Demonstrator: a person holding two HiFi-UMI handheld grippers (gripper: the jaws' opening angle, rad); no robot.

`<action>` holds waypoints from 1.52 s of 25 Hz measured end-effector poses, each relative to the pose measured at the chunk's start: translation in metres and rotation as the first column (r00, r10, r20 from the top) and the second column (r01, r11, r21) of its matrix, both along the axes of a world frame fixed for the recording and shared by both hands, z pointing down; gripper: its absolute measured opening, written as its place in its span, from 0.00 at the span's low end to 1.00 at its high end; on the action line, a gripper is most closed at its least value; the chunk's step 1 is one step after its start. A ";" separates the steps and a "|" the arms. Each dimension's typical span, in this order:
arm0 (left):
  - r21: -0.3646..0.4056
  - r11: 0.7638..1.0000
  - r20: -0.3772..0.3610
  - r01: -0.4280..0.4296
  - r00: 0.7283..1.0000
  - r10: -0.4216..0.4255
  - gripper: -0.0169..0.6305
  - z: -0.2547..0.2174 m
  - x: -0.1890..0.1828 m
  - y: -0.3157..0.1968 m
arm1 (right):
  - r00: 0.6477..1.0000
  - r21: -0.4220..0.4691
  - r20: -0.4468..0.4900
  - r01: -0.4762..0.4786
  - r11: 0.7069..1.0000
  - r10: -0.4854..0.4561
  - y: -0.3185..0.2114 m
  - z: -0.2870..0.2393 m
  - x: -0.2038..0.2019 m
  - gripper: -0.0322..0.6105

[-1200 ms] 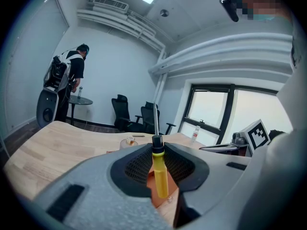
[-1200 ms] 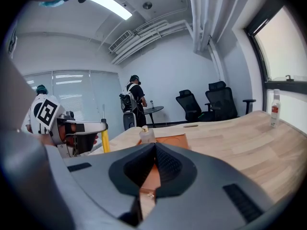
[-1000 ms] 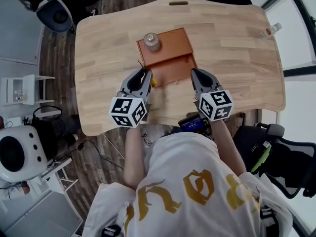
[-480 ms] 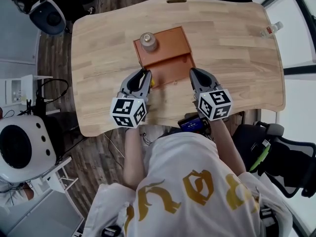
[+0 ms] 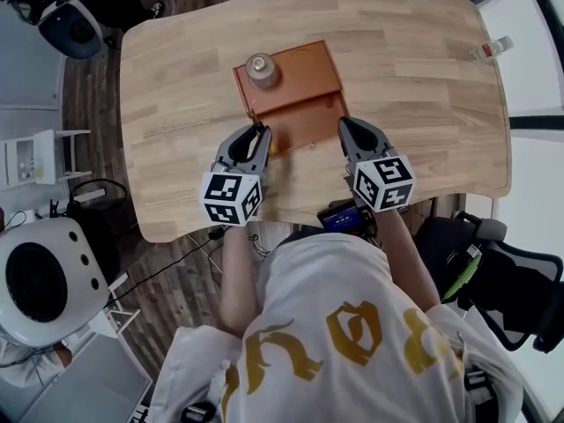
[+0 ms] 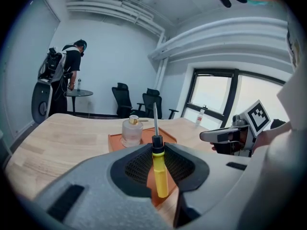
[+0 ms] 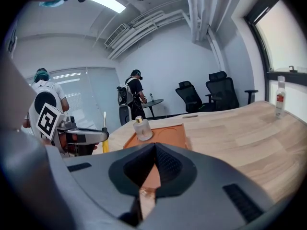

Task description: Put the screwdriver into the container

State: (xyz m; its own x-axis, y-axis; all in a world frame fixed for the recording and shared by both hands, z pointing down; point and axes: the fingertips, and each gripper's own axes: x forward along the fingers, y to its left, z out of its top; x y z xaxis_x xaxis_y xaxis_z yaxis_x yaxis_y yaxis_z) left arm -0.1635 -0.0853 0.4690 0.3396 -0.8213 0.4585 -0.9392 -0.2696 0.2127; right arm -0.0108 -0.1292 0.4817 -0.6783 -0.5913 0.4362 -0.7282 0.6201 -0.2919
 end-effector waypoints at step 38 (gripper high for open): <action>-0.376 0.902 0.211 -0.213 0.928 0.307 0.14 0.114 0.027 -0.019 | 0.996 -0.098 -0.075 0.049 0.994 -0.056 -0.023 0.058 0.006 0.07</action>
State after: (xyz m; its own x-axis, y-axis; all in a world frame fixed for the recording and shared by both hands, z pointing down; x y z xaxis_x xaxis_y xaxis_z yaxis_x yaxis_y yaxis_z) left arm -0.1367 -0.1045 0.5826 0.3501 -0.4970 0.7940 -0.8793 -0.4666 0.0956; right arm -0.0046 -0.1519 0.5393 -0.6694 -0.5086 0.5415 -0.7181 0.6299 -0.2960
